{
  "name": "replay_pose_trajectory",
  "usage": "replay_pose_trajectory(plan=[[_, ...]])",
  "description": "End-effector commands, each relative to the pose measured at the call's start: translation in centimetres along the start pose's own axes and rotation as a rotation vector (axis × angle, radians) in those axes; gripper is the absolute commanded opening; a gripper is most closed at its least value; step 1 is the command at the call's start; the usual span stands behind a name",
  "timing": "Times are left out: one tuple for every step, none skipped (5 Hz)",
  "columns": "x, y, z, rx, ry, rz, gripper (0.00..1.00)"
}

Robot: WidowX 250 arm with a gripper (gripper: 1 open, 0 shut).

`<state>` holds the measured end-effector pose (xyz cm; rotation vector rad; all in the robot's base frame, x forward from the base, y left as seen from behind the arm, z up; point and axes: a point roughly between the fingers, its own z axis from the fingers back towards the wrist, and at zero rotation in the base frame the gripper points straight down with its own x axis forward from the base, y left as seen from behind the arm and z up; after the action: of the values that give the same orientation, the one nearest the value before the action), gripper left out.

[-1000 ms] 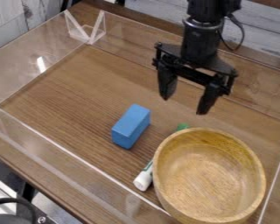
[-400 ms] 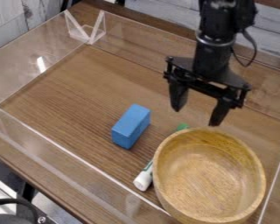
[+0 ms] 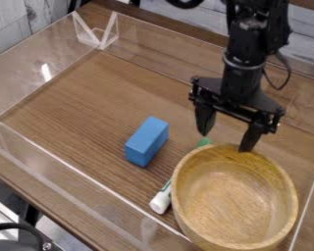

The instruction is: Put the green marker in the brown bowl

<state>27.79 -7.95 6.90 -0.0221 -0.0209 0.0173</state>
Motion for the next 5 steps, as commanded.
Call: replay_pose_trajectory(plan=[[0.7, -0.6, 0.1, -0.014, -0.050, -0.003, 1.00], [0.7, -0.7, -0.5, -0.016, -0.049, -0.005, 1.00], [0.6, -0.8, -1.1, -0.015, -0.046, -0.007, 1.00], [0.4, -0.9, -1.6, -0.017, -0.043, -0.012, 1.00], [0.4, -1.0, -2.3, -0.024, -0.045, -0.017, 1.00]])
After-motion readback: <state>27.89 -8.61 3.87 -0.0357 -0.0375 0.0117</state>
